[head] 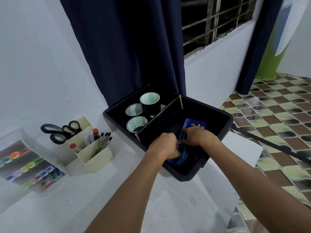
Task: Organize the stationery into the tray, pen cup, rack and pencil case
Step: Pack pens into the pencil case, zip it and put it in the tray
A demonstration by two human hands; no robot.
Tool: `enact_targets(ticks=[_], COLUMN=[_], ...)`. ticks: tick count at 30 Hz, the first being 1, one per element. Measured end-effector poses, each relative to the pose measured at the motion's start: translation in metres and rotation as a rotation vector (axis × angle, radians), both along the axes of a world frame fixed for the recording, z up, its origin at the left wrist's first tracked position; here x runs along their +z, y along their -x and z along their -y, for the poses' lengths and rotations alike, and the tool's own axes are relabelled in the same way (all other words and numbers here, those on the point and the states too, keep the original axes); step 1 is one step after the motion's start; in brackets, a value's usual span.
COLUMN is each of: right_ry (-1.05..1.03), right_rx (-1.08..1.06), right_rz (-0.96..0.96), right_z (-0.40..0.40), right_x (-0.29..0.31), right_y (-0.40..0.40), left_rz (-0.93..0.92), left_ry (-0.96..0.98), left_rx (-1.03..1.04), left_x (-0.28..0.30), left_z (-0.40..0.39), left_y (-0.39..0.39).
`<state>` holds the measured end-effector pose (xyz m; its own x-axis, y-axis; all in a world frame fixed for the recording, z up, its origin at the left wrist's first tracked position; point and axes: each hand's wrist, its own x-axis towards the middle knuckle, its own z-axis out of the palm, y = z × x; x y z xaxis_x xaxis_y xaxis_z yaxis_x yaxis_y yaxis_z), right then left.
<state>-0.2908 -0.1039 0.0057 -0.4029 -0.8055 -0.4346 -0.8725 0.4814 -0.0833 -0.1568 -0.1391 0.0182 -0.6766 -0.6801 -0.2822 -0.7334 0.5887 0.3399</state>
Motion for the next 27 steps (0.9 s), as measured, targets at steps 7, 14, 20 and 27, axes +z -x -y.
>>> enact_targets(ticks=[7, 14, 20, 27], right_ry=[0.201, 0.708, 0.793, 0.666], right_rx=[-0.022, 0.185, 0.465, 0.481], right_rz=[0.095, 0.208, 0.452, 0.475], right_z=[-0.002, 0.009, 0.047, 0.091], right_x=[0.002, 0.057, 0.109, 0.091], right_y=[0.0, -0.047, -0.174, -0.273], left_rz=[0.0, -0.332, -0.522, -0.627], left_ry=[0.094, 0.31, 0.493, 0.561], left_rx=[-0.044, 0.293, 0.69, 1.137], left_x=[0.006, 0.065, 0.095, 0.065], left_z=[0.002, 0.03, 0.038, 0.025], left_y=[-0.004, -0.072, -0.189, -0.314])
